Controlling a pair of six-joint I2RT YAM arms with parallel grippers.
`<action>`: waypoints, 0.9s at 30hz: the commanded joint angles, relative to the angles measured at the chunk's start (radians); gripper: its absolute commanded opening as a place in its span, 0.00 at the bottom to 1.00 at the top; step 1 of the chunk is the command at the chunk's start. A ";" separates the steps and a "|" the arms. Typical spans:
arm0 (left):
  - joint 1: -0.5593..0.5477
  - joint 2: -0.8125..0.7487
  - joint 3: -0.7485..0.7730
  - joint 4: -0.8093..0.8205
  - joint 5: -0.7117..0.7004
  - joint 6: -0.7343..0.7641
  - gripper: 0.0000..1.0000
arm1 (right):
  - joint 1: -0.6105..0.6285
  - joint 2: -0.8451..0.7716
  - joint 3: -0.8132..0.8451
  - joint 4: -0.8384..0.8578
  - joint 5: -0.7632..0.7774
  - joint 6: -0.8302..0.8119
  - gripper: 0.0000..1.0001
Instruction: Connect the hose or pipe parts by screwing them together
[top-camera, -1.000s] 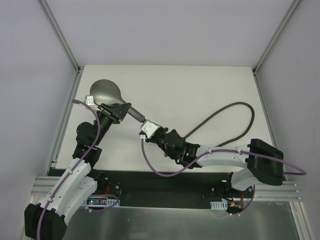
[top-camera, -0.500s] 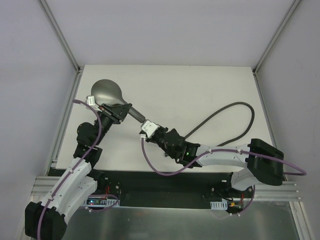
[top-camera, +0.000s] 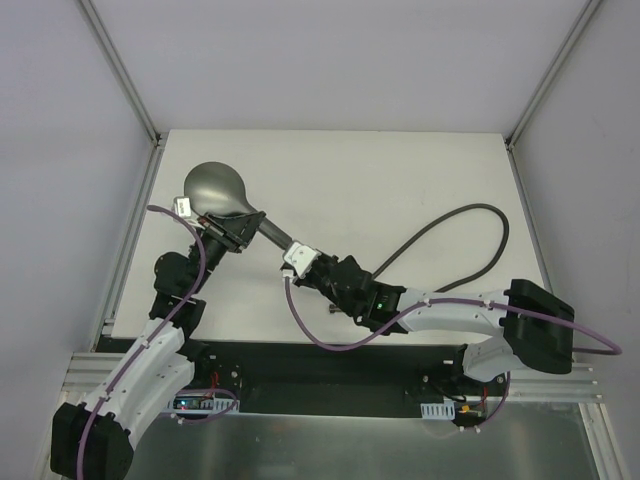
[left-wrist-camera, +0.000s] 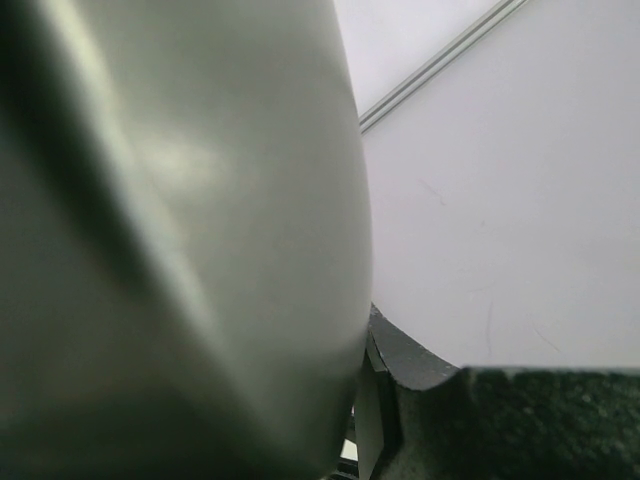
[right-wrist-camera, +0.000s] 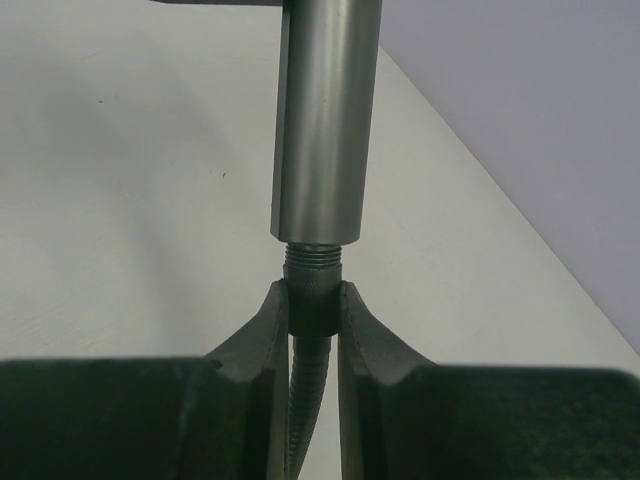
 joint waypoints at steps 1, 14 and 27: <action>-0.027 0.004 -0.026 0.068 0.180 -0.067 0.00 | -0.011 -0.058 0.042 0.178 -0.056 0.033 0.01; -0.027 0.041 -0.026 0.137 0.272 -0.088 0.00 | -0.083 -0.132 -0.029 0.207 -0.226 0.132 0.01; -0.027 0.104 -0.072 0.384 0.340 -0.137 0.00 | -0.155 -0.162 -0.052 0.196 -0.390 0.252 0.01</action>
